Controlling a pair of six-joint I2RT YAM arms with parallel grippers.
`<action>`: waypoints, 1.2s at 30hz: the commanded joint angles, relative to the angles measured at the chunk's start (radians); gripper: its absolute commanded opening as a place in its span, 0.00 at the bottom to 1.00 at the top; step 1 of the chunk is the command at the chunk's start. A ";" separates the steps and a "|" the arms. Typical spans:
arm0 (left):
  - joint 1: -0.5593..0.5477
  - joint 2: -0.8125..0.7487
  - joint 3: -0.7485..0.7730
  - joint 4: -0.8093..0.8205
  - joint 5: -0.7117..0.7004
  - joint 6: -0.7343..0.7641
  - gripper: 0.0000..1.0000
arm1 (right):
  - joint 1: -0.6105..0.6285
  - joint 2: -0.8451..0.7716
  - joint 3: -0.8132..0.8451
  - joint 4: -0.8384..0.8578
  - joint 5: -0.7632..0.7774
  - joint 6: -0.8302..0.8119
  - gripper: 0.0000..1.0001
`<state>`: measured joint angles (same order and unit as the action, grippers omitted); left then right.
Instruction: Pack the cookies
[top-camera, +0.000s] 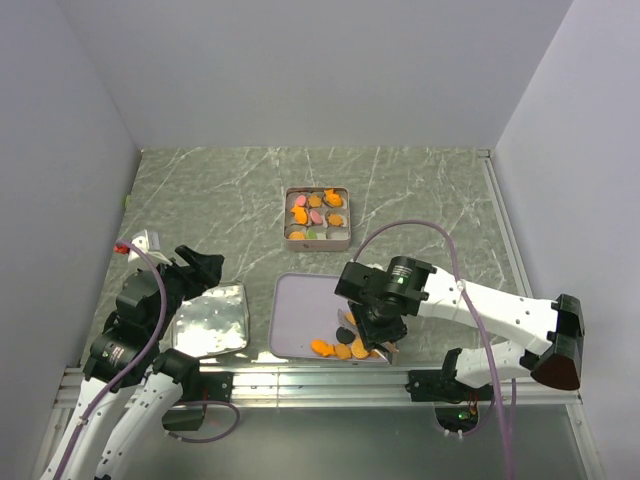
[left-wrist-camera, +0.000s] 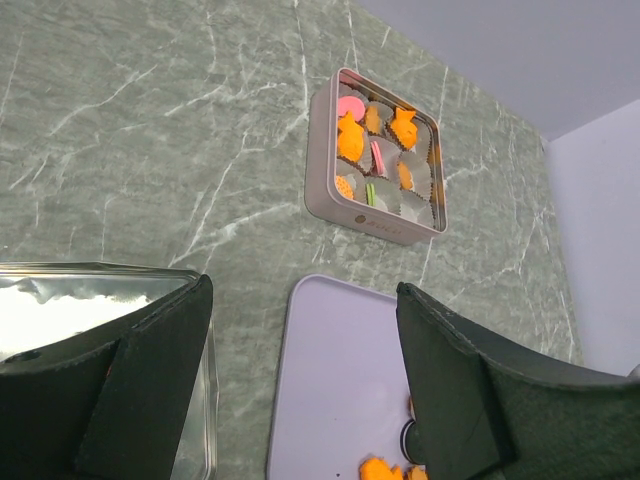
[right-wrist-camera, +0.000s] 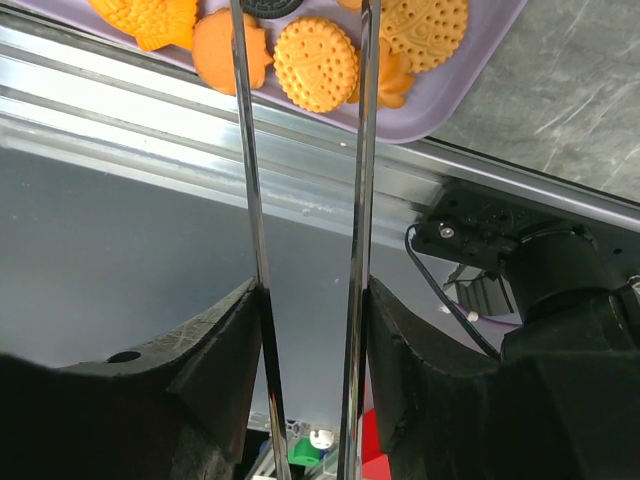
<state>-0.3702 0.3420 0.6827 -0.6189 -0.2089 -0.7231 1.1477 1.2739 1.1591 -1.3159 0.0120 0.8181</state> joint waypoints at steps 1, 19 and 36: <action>-0.006 -0.009 0.026 -0.008 -0.021 -0.009 0.80 | 0.009 0.015 0.013 0.006 0.026 -0.004 0.50; -0.006 -0.012 0.029 -0.016 -0.044 -0.018 0.80 | -0.005 0.120 0.175 -0.034 0.109 -0.057 0.42; -0.006 -0.024 0.035 -0.035 -0.079 -0.035 0.80 | -0.344 0.387 0.664 -0.051 0.160 -0.278 0.41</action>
<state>-0.3710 0.3344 0.6827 -0.6598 -0.2615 -0.7460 0.8776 1.5970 1.7180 -1.3533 0.1398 0.6033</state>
